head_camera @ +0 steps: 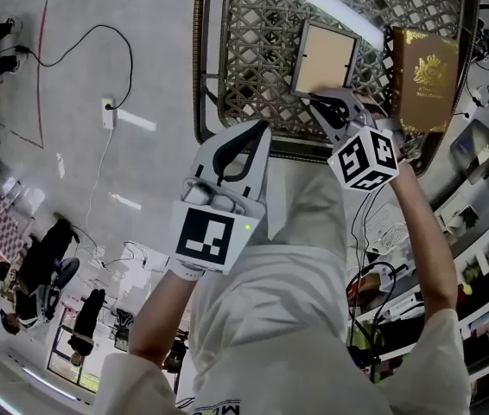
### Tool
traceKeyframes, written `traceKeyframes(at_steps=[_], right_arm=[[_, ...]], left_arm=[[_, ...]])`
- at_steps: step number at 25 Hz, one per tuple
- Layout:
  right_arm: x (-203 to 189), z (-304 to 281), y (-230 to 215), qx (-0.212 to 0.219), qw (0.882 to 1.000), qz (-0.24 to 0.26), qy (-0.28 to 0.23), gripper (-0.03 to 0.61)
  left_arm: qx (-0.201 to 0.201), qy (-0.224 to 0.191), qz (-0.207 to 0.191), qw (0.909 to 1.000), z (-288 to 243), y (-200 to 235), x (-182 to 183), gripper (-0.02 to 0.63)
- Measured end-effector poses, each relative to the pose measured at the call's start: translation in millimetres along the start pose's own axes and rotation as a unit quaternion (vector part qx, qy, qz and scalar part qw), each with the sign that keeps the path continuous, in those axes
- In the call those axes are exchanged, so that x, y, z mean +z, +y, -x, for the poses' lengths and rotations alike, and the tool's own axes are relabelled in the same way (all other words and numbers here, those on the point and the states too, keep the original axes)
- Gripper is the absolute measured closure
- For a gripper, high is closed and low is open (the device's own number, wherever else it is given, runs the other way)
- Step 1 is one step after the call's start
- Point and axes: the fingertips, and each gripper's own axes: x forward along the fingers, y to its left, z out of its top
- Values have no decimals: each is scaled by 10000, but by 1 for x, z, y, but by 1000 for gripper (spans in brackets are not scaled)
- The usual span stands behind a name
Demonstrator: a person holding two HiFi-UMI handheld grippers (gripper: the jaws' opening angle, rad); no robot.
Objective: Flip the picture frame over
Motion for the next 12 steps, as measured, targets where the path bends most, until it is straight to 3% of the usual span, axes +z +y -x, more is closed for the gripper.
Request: traceKeyframes(at_steps=[12], right_arm=[[23, 20, 4, 289, 9971, -637, -316, 523]], left_arm=[[-15, 23, -48, 10000, 0, 3, 3, 589]])
